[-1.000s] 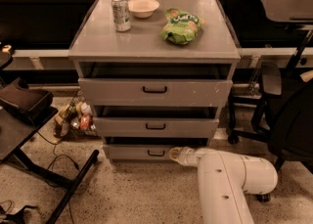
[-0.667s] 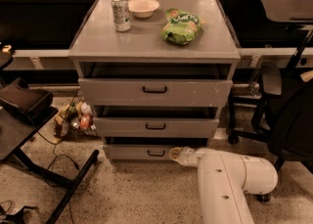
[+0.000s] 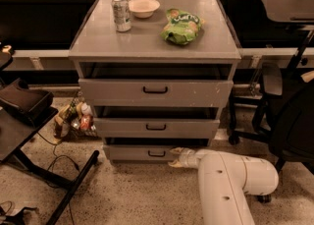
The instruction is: Close bottom drawer
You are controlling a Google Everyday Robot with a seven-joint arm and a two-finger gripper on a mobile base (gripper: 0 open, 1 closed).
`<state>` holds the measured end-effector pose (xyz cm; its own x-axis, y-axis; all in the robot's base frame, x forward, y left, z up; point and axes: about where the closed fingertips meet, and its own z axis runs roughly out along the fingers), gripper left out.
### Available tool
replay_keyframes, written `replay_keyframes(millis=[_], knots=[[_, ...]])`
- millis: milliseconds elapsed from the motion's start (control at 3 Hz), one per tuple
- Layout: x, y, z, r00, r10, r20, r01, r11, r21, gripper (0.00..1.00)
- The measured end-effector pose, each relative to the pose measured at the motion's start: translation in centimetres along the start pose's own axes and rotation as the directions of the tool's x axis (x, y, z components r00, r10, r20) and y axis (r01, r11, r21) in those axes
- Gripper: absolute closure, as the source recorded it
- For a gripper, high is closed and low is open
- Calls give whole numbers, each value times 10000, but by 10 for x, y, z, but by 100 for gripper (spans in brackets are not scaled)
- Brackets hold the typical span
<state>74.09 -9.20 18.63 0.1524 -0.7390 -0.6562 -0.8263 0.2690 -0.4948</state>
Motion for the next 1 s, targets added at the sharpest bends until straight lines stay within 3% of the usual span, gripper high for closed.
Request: replay_keyframes(millis=[333, 1000], knots=[[0, 0, 0, 10000, 0, 0, 0, 10000, 0, 0], [-1, 4, -3, 10000, -3, -2, 3, 10000, 1, 41]])
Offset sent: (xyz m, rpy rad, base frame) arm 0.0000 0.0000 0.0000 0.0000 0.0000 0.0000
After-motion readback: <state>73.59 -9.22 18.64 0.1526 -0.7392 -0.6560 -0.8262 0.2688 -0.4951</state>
